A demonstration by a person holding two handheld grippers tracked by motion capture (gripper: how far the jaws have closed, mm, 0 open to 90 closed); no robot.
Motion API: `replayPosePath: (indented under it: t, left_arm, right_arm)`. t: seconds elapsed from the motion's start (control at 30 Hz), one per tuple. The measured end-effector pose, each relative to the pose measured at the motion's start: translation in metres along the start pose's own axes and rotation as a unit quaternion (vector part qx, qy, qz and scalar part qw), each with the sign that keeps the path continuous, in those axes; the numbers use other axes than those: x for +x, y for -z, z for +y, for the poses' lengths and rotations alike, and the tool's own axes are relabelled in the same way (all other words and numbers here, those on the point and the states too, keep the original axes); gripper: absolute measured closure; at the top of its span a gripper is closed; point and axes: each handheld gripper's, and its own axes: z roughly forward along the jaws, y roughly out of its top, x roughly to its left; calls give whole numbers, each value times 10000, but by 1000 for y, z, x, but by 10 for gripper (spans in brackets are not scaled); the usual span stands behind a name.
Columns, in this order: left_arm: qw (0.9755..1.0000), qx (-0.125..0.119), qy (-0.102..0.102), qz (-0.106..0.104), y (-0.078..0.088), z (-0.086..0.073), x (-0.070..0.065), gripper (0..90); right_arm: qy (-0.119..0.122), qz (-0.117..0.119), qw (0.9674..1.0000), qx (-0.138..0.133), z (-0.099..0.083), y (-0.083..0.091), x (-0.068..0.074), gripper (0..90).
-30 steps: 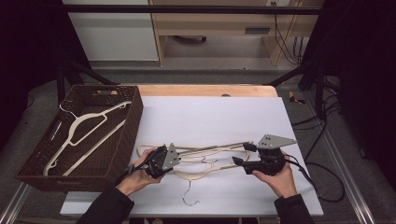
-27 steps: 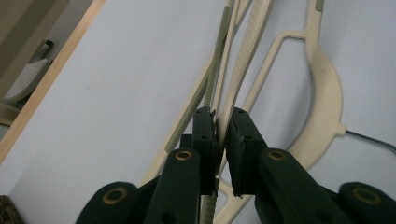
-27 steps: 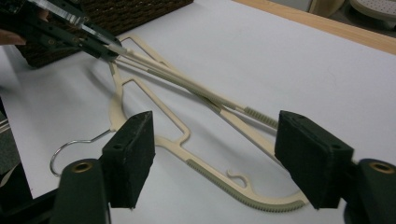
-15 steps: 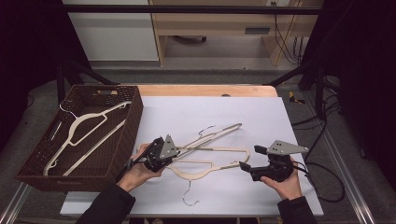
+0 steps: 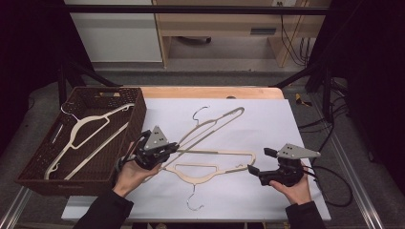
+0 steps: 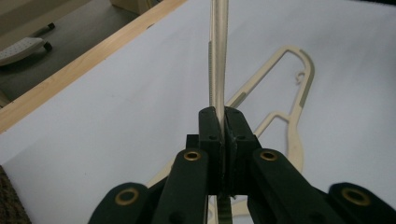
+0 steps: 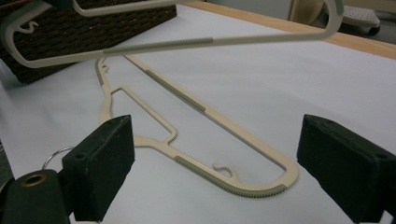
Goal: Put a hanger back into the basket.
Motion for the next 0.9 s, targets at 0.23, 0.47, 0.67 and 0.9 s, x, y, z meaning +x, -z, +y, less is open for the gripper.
replayPosePath:
  t: [0.23, 0.47, 0.67, 0.9]
  left_arm:
    - [9990, -365, 213, -129, 36, 18, 13, 871]
    - [9985, -486, 254, 57, 64, 30, 30, 871]
    - [9982, -478, 327, 162, 81, 32, 54, 871]
    - [9972, -463, 492, 324, 97, 21, 79, 871]
  right_arm:
    - [-28, -195, 9997, -125, 0, 2, 0, 58]
    - [-65, -322, 9994, -145, 0, 4, -1, 36]
    - [-61, -334, 9993, -159, 0, 5, -1, 36]
    - [-62, -351, 9992, -184, 1, 8, -3, 37]
